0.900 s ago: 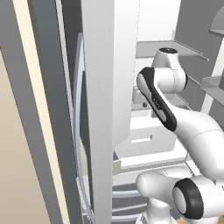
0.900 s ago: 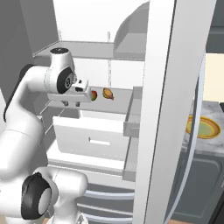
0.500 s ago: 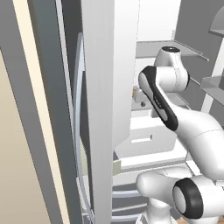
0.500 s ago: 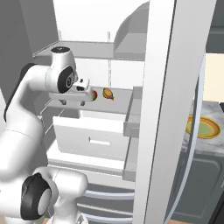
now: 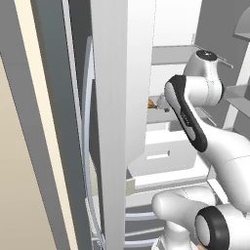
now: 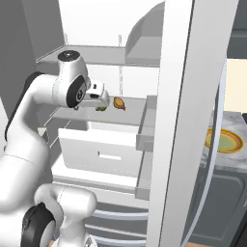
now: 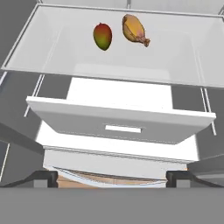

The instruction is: Pick chicken drumstick from the fridge and place it on the plate on the counter.

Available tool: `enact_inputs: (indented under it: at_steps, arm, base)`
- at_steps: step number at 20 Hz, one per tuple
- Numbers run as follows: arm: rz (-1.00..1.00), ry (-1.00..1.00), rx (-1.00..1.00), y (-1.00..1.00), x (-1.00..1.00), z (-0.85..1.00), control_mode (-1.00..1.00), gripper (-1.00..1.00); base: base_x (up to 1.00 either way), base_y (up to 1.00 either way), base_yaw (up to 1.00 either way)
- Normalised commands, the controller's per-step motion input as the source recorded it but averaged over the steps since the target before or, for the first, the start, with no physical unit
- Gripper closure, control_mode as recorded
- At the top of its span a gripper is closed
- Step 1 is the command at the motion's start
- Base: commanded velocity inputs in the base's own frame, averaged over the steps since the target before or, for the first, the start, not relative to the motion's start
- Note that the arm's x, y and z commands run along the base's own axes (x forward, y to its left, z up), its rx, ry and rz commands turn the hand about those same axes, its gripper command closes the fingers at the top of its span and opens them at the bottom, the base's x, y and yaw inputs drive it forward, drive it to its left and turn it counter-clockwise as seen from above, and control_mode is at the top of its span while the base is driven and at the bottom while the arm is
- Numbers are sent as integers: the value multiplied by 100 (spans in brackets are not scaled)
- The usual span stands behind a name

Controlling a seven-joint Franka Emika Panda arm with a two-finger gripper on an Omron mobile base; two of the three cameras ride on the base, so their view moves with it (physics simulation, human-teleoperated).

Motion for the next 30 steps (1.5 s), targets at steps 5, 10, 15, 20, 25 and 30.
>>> enact_inputs:
  at_steps: [5, 10, 15, 20, 25, 30]
  arm:
    - [1, -21, 0, -26, 29, -4, -100, -100]
    - [5, -11, 2, -33, 50, -9, -100, -100]
    - [11, 0, 7, -30, 58, -15, -100, -100]
    - [8, 1, 4, -5, 65, -16, -100, -100]
    - [5, 2, 1, 0, 60, -5, -100, -100]
    - [3, 2, 0, 0, 52, -10, -100, -100]
  base:
    - [0, 0, 0]
    - [0, 0, 0]
    - [0, 0, 0]
    - [0, 0, 0]
    - [0, 0, 0]
    - [0, 0, 0]
